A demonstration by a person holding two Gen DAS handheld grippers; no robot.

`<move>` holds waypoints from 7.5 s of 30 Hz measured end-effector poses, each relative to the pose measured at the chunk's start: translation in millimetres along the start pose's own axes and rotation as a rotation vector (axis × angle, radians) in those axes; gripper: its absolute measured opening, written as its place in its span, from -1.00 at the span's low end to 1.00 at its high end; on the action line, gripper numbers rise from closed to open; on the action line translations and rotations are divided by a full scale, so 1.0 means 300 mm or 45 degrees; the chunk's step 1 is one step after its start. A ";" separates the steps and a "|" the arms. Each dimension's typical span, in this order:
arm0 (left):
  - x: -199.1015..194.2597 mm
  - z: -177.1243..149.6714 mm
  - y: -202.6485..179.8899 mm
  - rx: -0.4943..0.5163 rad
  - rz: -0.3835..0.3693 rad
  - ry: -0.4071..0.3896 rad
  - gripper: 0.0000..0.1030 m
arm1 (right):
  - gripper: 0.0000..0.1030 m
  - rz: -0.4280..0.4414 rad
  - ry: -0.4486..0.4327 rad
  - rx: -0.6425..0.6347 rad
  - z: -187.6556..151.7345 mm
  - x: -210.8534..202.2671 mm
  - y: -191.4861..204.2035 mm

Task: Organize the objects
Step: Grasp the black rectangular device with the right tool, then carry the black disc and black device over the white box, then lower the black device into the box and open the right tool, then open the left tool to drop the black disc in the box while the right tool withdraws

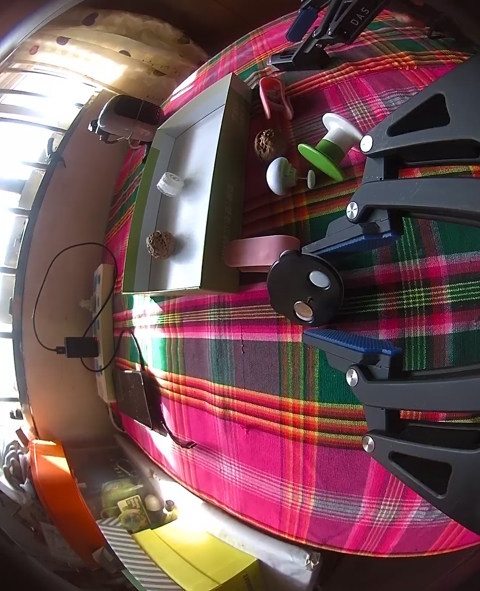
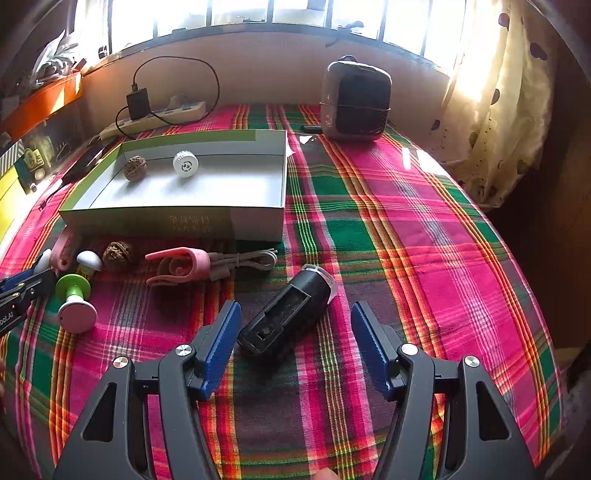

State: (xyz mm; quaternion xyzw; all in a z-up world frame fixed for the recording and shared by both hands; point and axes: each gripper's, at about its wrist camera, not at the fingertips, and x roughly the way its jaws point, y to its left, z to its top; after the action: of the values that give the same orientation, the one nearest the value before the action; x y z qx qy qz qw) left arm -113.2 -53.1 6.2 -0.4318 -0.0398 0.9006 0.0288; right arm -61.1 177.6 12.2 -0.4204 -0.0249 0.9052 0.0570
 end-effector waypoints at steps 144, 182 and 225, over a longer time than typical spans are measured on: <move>0.280 0.371 -0.159 0.155 0.028 0.050 -0.44 | -0.44 0.320 0.035 -0.132 0.459 0.356 0.097; 0.294 0.360 -0.182 0.185 0.046 0.055 -0.43 | -0.41 0.306 0.023 -0.129 0.452 0.364 0.116; -0.025 0.186 -0.129 0.089 -0.053 -0.095 -0.35 | -0.14 0.322 -0.128 -0.076 0.313 0.073 0.047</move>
State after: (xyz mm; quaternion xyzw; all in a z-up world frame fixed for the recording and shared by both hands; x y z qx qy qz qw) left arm -151.3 -17.9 50.6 -0.3957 -0.0185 0.9162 0.0611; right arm -148.1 166.6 54.9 -0.3759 -0.0013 0.9239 -0.0714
